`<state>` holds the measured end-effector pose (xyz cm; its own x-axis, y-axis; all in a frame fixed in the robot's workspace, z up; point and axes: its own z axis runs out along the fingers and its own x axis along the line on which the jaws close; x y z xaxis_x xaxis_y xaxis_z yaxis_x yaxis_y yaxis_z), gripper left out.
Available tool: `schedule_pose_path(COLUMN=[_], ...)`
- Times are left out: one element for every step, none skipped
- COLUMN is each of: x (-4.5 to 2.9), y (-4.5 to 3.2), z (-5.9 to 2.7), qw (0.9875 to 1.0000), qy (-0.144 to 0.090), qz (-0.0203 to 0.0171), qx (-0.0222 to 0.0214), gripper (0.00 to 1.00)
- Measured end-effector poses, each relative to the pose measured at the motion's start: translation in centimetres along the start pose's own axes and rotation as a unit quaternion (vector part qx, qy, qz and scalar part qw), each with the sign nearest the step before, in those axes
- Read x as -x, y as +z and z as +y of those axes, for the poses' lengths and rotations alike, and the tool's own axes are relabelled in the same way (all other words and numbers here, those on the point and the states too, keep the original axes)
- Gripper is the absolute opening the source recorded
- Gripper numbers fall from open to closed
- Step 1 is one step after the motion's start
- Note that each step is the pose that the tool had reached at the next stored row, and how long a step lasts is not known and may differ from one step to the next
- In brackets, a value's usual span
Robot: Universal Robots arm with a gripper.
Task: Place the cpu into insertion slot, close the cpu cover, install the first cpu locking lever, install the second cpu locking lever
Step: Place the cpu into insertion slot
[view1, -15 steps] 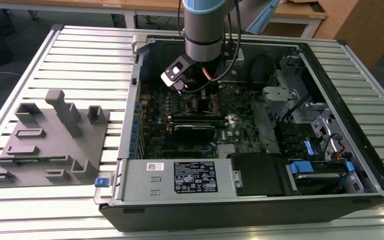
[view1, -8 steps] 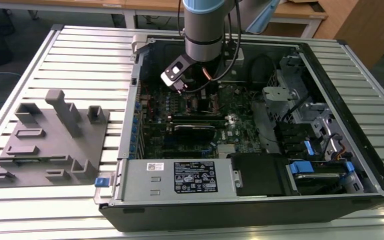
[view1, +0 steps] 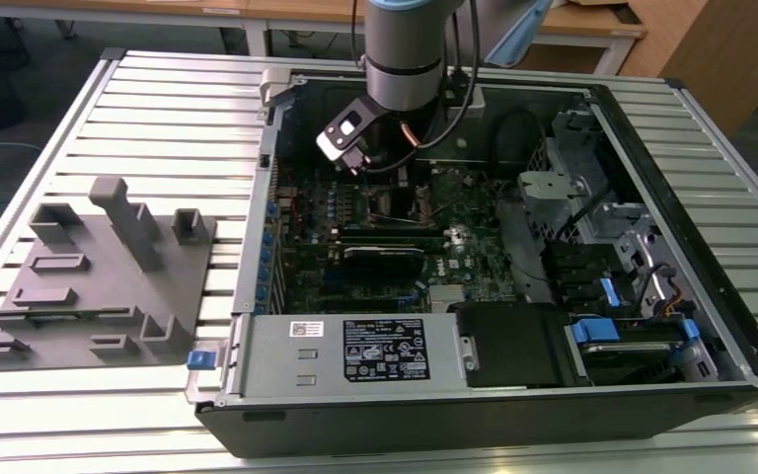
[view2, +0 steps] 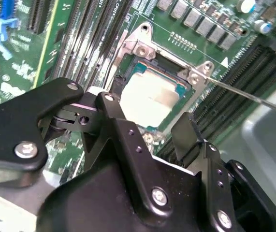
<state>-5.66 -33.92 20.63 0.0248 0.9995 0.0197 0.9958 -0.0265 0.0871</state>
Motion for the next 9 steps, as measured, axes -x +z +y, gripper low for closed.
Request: schedule_pose_path(x=[-0.01, -0.01, -0.02, -0.02, -0.03, -0.03, -0.03, -0.03, -0.03], y=[-0.36, -0.66, -0.96, -1.24, -1.4, -1.48, -1.5, -1.5, -1.5], z=[0.03, 0.06, 0.08, 0.11, 0.12, 0.13, 0.13, 0.13, 0.13], qw=[1.0, 1.0, 1.0, 1.0, 1.0, 1.0, 1.0, 1.0, 1.0], qy=[0.0, 0.0, 0.0, 0.0, 0.0, 0.0, 0.0, 0.0, 0.0], qz=[-0.0002, -0.0001, -0.0002, -0.0003, -0.0004, -0.0005, -0.0004, -0.0004, -0.0003], qx=[-0.0002, -0.0002, -0.0004, -0.0005, -0.0005, -0.0005, -0.0005, -0.0005, -0.0005], gripper=[0.67, 0.67, 0.67, 0.67, 0.67, 0.67, 0.67, 0.67, 0.67])
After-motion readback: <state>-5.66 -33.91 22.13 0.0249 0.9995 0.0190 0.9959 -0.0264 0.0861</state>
